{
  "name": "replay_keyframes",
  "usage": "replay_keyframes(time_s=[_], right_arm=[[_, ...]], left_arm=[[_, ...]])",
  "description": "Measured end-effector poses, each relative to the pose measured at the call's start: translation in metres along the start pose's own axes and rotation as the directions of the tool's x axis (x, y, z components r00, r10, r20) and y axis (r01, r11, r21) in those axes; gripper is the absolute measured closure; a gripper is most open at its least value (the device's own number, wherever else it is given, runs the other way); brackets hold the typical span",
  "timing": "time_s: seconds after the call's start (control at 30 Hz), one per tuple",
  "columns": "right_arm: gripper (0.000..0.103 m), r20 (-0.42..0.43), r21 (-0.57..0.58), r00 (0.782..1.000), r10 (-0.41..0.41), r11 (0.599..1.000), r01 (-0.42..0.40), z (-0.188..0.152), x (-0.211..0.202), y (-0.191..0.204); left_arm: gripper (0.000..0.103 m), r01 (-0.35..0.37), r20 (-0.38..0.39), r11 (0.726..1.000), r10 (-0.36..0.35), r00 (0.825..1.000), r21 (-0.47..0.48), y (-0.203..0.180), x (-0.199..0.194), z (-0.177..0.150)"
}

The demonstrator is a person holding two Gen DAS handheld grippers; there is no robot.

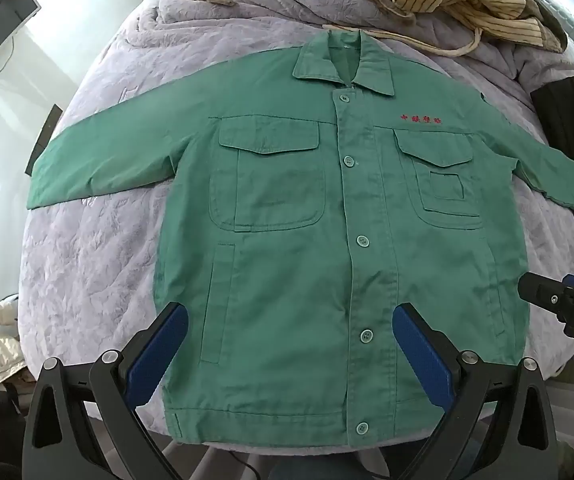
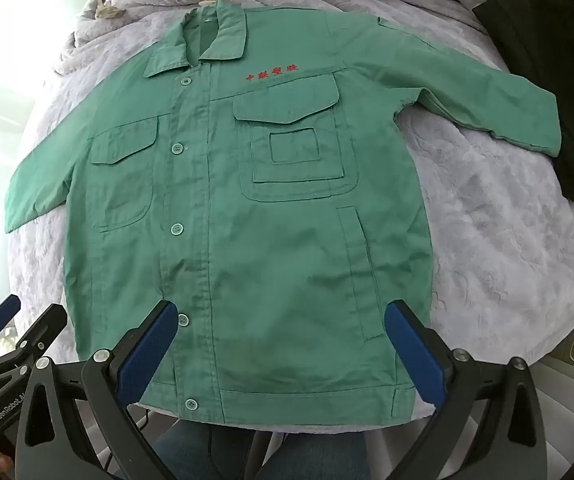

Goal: Fold large clothes

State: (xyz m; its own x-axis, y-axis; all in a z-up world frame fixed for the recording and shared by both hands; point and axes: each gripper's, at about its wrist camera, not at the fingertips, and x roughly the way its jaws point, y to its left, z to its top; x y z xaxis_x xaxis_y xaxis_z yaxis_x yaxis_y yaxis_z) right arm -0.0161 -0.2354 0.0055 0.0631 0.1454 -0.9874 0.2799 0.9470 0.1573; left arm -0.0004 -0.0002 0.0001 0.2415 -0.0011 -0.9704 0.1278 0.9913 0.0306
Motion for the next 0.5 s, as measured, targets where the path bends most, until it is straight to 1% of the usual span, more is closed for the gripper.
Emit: replay_keyframes(time_s=[0.3,0.33,0.37,0.5], right_arm=[[0.000,-0.007,0.000,1.000,-0.001,1.000,0.001,0.0008,0.0005,-0.0011],[0.000,-0.010,0.000,1.000,-0.001,1.000,0.001,0.0008,0.0008,-0.0011],[0.000,-0.012,0.002,1.000,-0.001,1.000,0.001,0.0005,0.0009,-0.0009],[0.000,-0.019,0.008,1.000,-0.001,1.000,0.001,-0.0015,0.0022,-0.0005]], left_arm=[[0.001,0.003,-0.005,1.000,-0.003,1.000,-0.014,0.0036,0.0015,-0.0059],[0.001,0.004,-0.008,1.000,-0.004,1.000,-0.012,0.0034,-0.0001,0.0013],[0.001,0.000,0.014,1.000,0.000,1.000,-0.011,0.0051,0.0012,0.0016],[0.001,-0.004,0.024,1.000,0.004,1.000,-0.005,0.0030,0.0031,0.0008]])
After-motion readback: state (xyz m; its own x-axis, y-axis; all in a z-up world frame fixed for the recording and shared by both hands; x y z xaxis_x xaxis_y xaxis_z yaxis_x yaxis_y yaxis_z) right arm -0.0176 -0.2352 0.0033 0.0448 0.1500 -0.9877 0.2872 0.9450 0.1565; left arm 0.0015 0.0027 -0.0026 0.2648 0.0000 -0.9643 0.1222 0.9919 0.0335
